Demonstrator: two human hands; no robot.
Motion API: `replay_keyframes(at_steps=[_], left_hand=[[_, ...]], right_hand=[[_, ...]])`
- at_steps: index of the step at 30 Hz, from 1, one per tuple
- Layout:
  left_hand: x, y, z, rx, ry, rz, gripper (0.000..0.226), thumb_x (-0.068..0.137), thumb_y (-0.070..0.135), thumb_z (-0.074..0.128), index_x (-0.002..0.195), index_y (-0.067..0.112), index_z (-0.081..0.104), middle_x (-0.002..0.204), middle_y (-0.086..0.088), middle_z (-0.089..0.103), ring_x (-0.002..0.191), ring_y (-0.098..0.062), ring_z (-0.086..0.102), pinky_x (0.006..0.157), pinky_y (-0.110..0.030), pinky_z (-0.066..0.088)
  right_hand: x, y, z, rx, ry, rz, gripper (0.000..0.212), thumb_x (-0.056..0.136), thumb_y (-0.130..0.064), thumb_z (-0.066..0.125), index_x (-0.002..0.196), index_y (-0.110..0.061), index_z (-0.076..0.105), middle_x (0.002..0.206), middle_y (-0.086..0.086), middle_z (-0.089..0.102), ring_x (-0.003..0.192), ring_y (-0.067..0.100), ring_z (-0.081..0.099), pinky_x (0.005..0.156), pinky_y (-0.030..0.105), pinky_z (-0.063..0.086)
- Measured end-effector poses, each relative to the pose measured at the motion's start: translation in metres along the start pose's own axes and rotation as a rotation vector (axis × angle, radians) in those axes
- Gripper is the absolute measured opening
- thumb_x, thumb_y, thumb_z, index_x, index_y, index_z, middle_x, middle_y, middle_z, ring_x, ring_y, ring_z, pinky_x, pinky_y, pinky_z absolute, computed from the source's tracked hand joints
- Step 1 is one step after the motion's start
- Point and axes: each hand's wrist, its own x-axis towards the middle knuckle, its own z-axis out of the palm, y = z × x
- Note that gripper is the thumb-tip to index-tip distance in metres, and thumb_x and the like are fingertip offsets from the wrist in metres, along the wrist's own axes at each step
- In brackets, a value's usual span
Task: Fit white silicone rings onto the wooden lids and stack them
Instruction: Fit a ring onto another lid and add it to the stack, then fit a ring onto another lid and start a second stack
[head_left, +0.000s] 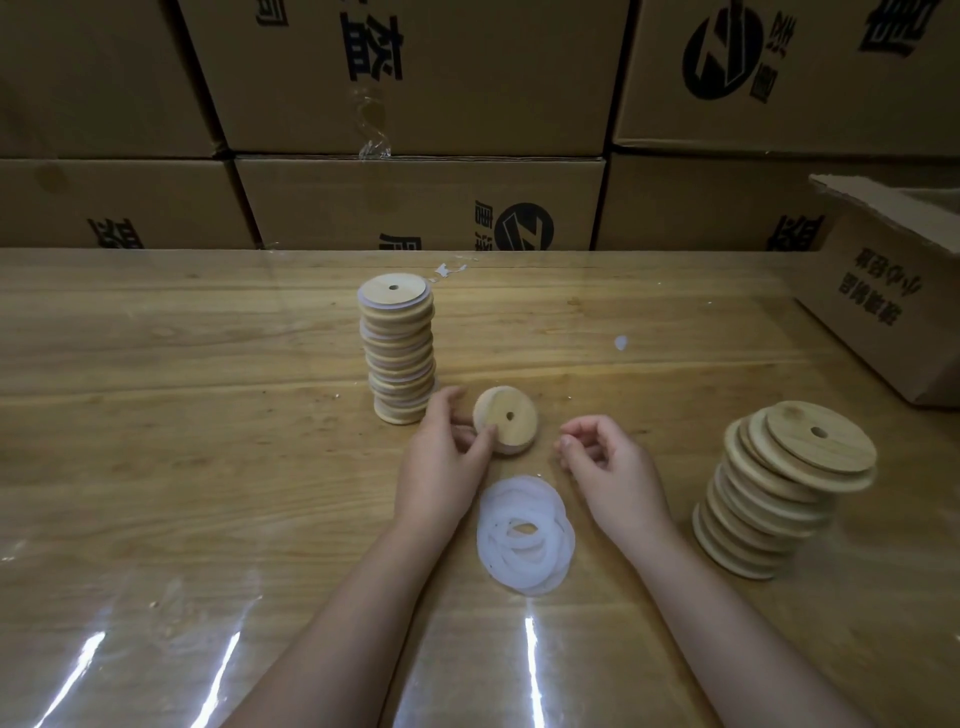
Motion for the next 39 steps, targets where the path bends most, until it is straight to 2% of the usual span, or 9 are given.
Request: replay_keyframes(at_steps=[4, 6, 10, 15, 17, 20, 26, 36, 39], left_hand=[[0.001, 0.000, -0.001, 0.076, 0.025, 0.017, 0.032, 0.084, 0.014, 0.065, 0.114, 0.014, 0.054, 0.114, 0.000, 0.051, 0.078, 0.001, 0.058, 0.080, -0.028, 0.051], [-0.002, 0.002, -0.002, 0.164, 0.011, 0.116, 0.018, 0.085, 0.009, 0.060, 0.102, 0.013, 0.062, 0.106, -0.001, 0.054, 0.084, -0.010, 0.058, 0.079, -0.033, 0.051], [-0.012, 0.011, -0.001, 0.500, -0.044, 0.387, 0.015, 0.081, 0.009, 0.059, 0.088, 0.013, 0.071, 0.094, 0.001, 0.064, 0.085, -0.024, 0.054, 0.068, -0.034, 0.046], [-0.014, 0.014, -0.004, 0.716, -0.125, 0.440, 0.022, 0.091, 0.022, 0.052, 0.099, 0.018, 0.072, 0.111, 0.009, 0.063, 0.095, -0.018, 0.055, 0.059, -0.030, 0.048], [-0.013, 0.012, -0.002, 0.760, -0.192, 0.410, 0.029, 0.095, 0.027, 0.043, 0.110, 0.021, 0.067, 0.128, 0.012, 0.054, 0.109, -0.015, 0.048, 0.067, -0.029, 0.048], [-0.011, 0.008, 0.000, 0.777, -0.222, 0.373, 0.035, 0.096, 0.029, 0.036, 0.122, 0.023, 0.059, 0.140, 0.016, 0.043, 0.119, -0.012, 0.041, 0.081, -0.029, 0.047], [-0.009, 0.005, 0.000, 0.760, -0.237, 0.362, 0.039, 0.095, 0.027, 0.037, 0.132, 0.025, 0.050, 0.147, 0.017, 0.035, 0.133, -0.011, 0.033, 0.100, -0.028, 0.035], [-0.004, -0.007, 0.006, 0.786, -0.322, 0.306, 0.048, 0.096, 0.027, 0.033, 0.144, 0.024, 0.031, 0.157, 0.014, 0.010, 0.143, -0.011, 0.014, 0.105, -0.031, 0.022], [-0.002, -0.007, 0.006, 0.689, -0.297, 0.288, 0.045, 0.095, 0.024, 0.039, 0.140, 0.025, 0.041, 0.155, 0.013, 0.020, 0.142, -0.013, 0.019, 0.105, -0.033, 0.022]], right_hand=[[0.000, 0.001, 0.000, -0.005, -0.010, -0.001, 0.016, 0.089, -0.017, 0.057, 0.083, -0.032, 0.058, 0.079, -0.008, 0.068, 0.078, 0.012, 0.062, 0.070, 0.024, 0.050], [0.000, 0.001, 0.000, -0.003, -0.014, 0.005, 0.016, 0.089, -0.017, 0.057, 0.083, -0.032, 0.058, 0.080, -0.007, 0.068, 0.078, 0.012, 0.062, 0.071, 0.025, 0.051], [-0.001, 0.001, 0.000, 0.000, -0.020, 0.006, 0.017, 0.089, -0.016, 0.057, 0.082, -0.031, 0.059, 0.078, -0.007, 0.068, 0.076, 0.012, 0.062, 0.068, 0.023, 0.050], [0.000, 0.000, 0.000, -0.009, -0.021, -0.005, 0.018, 0.088, -0.015, 0.057, 0.080, -0.031, 0.060, 0.075, -0.007, 0.068, 0.072, 0.008, 0.060, 0.061, 0.012, 0.045], [-0.001, 0.000, 0.000, -0.017, -0.028, -0.006, 0.017, 0.089, -0.016, 0.057, 0.080, -0.031, 0.060, 0.075, -0.008, 0.068, 0.071, 0.006, 0.060, 0.060, 0.012, 0.045], [-0.001, 0.000, -0.001, -0.010, -0.033, -0.010, 0.018, 0.089, -0.015, 0.057, 0.081, -0.031, 0.060, 0.075, -0.007, 0.067, 0.070, 0.005, 0.059, 0.059, 0.010, 0.043], [-0.001, 0.000, 0.000, -0.015, -0.041, -0.017, 0.017, 0.089, -0.015, 0.057, 0.081, -0.030, 0.061, 0.074, -0.006, 0.067, 0.071, 0.007, 0.060, 0.062, 0.014, 0.046], [-0.001, 0.000, 0.000, -0.028, -0.034, -0.024, 0.013, 0.089, -0.014, 0.057, 0.083, -0.024, 0.063, 0.076, -0.003, 0.067, 0.073, 0.011, 0.060, 0.065, 0.019, 0.047], [-0.001, 0.001, 0.001, -0.025, -0.044, -0.026, 0.014, 0.089, -0.014, 0.057, 0.082, -0.025, 0.062, 0.074, -0.005, 0.067, 0.071, 0.008, 0.060, 0.063, 0.015, 0.046]])
